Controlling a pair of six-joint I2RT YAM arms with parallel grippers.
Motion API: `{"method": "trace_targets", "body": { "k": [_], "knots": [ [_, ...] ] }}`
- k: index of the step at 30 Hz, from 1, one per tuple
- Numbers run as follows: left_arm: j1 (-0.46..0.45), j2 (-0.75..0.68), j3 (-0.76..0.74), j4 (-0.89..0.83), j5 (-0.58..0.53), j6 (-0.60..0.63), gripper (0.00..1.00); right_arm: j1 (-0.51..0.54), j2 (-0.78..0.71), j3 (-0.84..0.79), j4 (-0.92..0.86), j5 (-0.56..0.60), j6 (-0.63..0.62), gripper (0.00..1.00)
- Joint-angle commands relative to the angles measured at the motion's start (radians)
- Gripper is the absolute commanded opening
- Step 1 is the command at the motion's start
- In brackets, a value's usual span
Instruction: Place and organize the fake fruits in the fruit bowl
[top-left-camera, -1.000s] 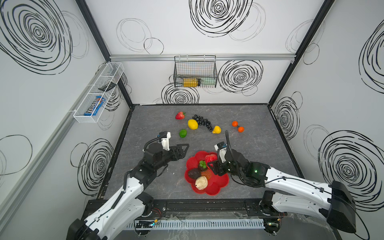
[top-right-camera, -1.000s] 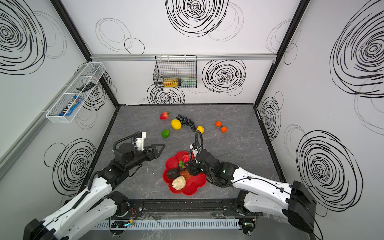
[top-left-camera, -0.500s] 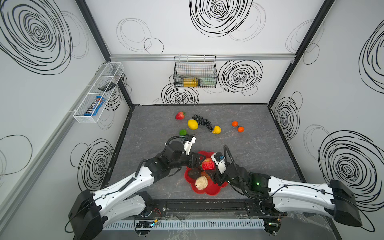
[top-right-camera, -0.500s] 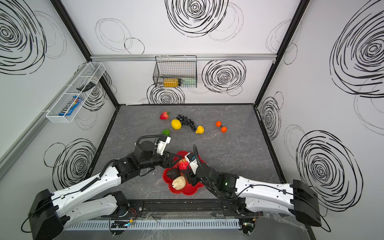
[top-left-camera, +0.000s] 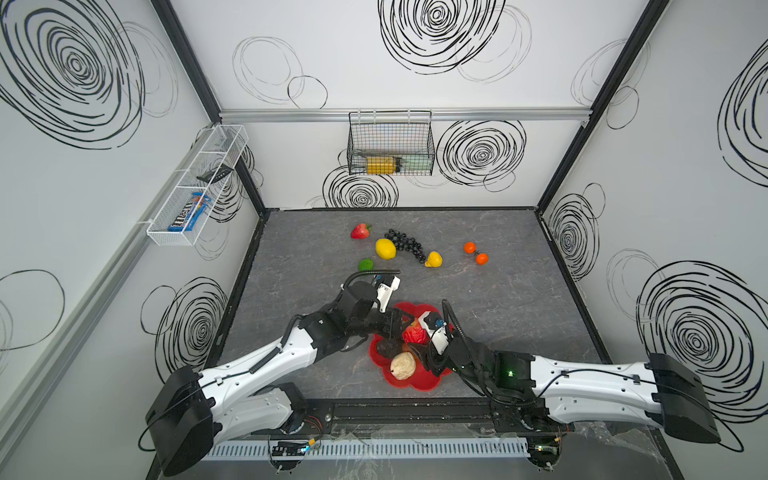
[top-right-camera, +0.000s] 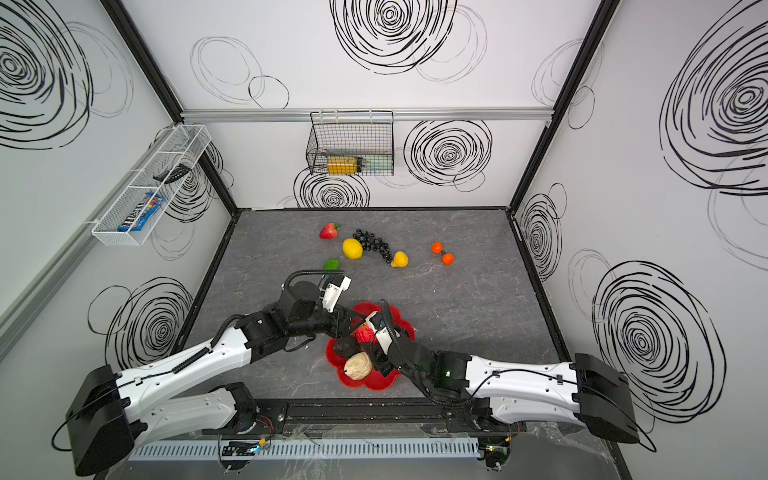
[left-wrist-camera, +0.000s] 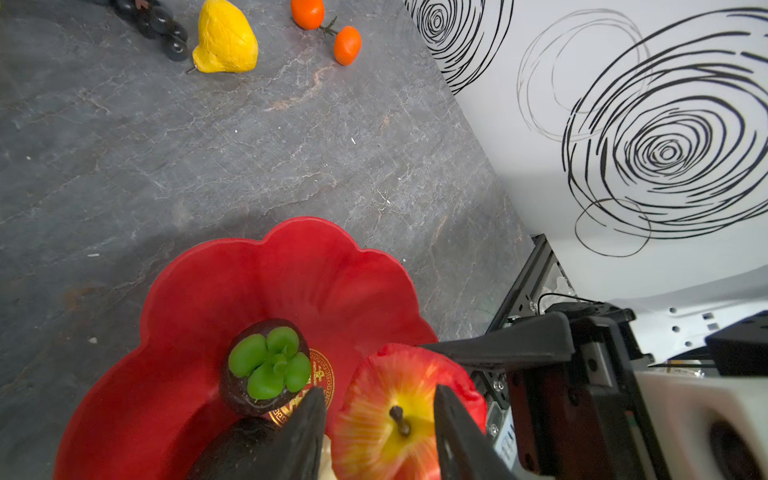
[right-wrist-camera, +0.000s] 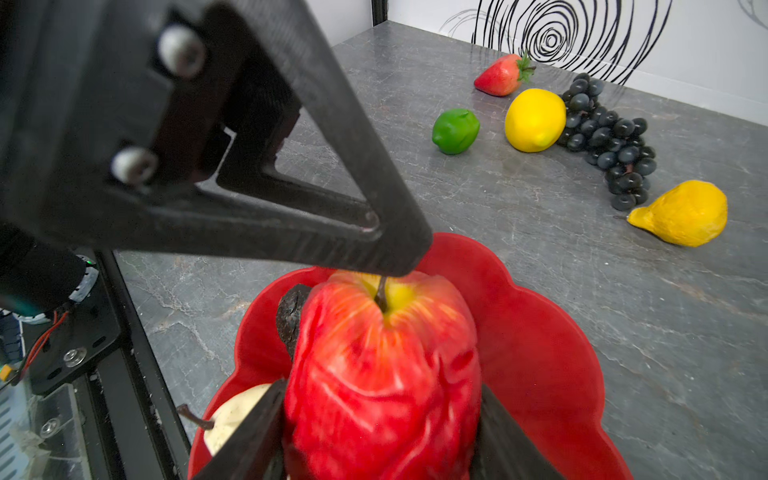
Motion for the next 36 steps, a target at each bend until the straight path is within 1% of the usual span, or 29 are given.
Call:
{"method": "trace_targets", "body": {
  "k": [1, 10, 13, 23, 28, 32, 34, 36],
  "knots": [
    [-0.009, 0.005, 0.025, 0.026, 0.015, 0.006, 0.4, 0.01, 0.006, -0.001, 0.042, 0.039, -0.01, 0.49],
    [-0.024, 0.014, 0.027, 0.035, 0.023, 0.001, 0.31, 0.014, 0.02, -0.002, 0.044, 0.041, 0.005, 0.49],
    [-0.027, 0.019, 0.028, 0.034, 0.023, 0.002, 0.26, 0.016, 0.024, -0.001, 0.043, 0.045, 0.007, 0.48],
    [-0.033, 0.026, 0.022, 0.047, 0.026, -0.004, 0.16, 0.022, 0.03, -0.003, 0.044, 0.057, 0.016, 0.48],
    [-0.051, 0.023, 0.022, 0.07, 0.025, -0.016, 0.11, 0.023, 0.028, -0.004, 0.04, 0.068, 0.026, 0.49],
    [-0.067, 0.023, 0.023, 0.08, 0.01, -0.017, 0.1, 0.023, 0.02, 0.004, 0.013, 0.089, 0.04, 0.53],
    [-0.084, 0.024, 0.033, 0.063, -0.034, -0.01, 0.08, 0.023, 0.011, 0.012, -0.02, 0.131, 0.085, 0.57],
    [-0.103, 0.029, 0.044, 0.056, -0.062, -0.003, 0.07, 0.02, -0.009, 0.008, -0.043, 0.143, 0.097, 0.63]
  ]
}}
